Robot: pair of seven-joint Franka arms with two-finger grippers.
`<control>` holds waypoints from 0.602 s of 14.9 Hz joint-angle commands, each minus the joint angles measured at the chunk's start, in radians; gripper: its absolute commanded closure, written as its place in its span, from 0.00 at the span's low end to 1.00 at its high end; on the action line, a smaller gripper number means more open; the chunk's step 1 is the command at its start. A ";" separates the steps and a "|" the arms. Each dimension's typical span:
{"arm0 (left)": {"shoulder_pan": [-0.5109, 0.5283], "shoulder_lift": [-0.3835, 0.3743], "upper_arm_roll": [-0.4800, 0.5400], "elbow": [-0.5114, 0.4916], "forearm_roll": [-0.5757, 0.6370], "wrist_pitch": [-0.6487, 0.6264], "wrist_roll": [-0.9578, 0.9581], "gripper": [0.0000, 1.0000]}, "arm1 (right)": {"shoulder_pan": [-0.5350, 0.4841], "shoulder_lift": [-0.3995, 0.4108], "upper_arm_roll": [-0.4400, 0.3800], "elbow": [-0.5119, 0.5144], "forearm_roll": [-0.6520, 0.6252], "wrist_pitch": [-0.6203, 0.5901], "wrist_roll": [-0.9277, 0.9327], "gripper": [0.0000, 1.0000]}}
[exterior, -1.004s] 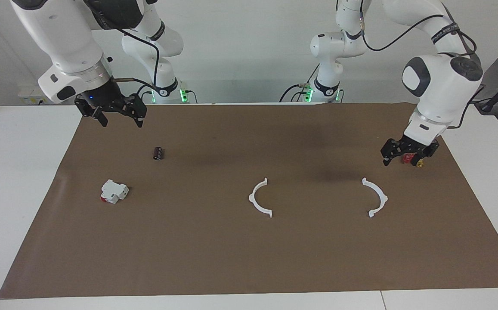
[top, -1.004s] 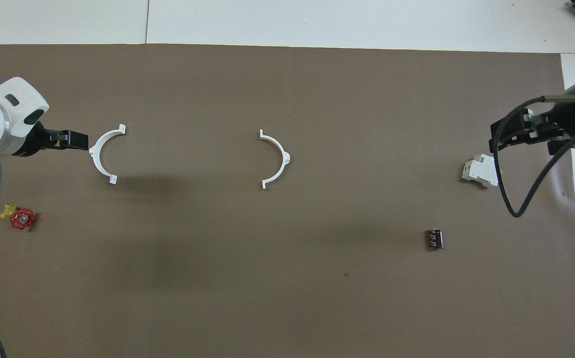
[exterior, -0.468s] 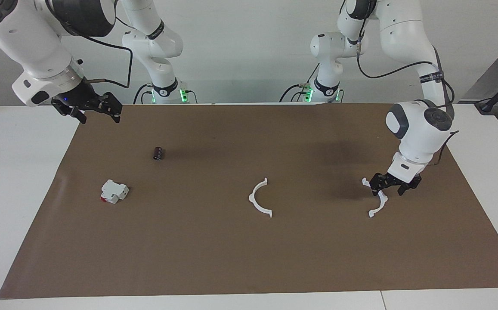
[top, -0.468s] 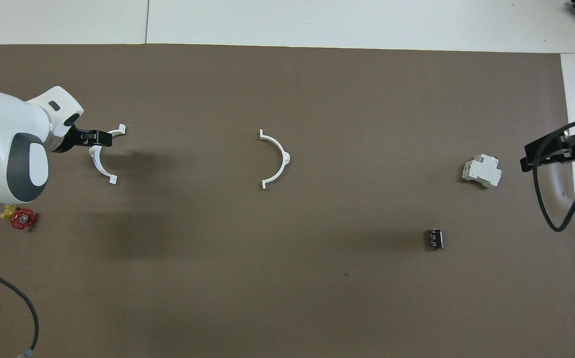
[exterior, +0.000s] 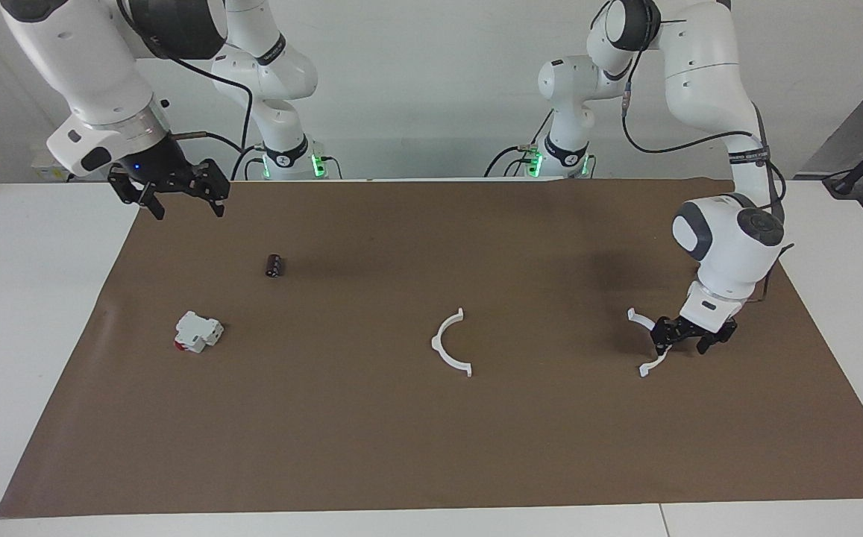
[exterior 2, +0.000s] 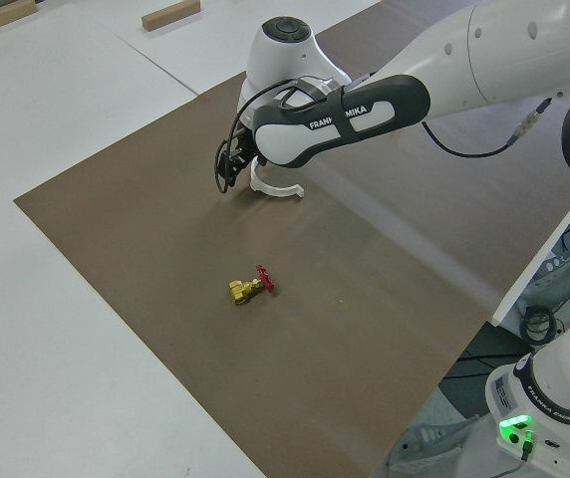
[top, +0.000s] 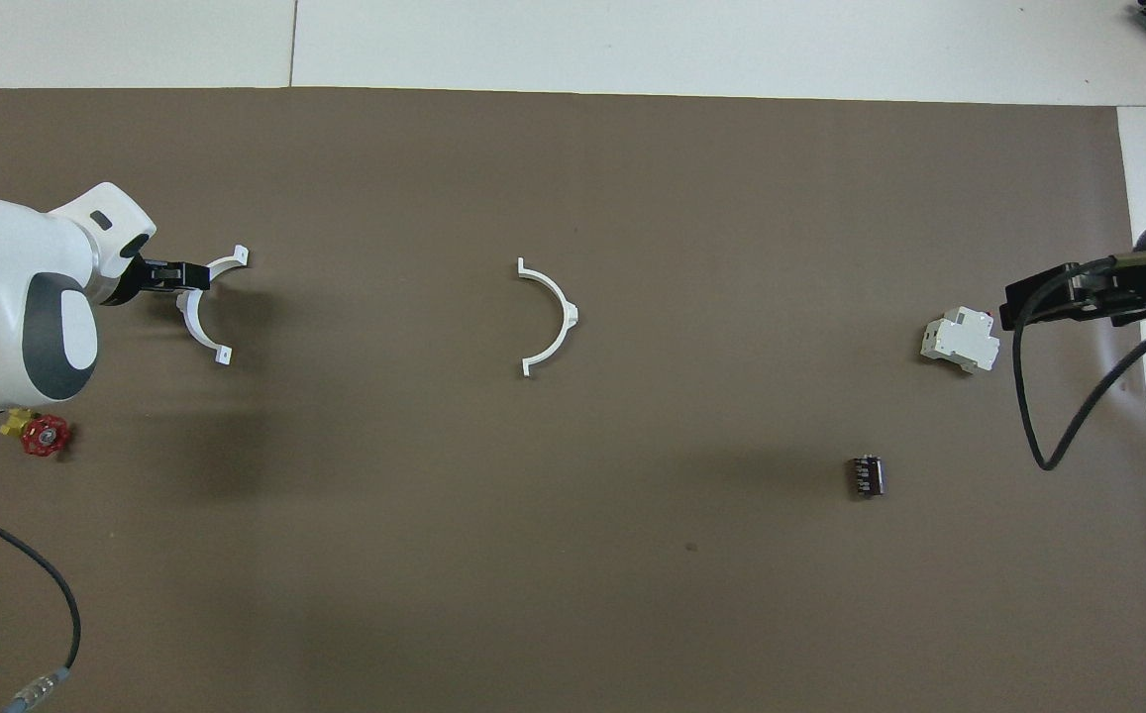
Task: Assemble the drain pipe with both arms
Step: 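Grasp the second white clamp half with the left gripper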
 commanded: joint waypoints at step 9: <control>-0.014 -0.057 -0.012 -0.076 -0.020 -0.060 0.023 0.33 | 0.009 -0.038 -0.014 -0.051 0.005 0.102 0.019 0.00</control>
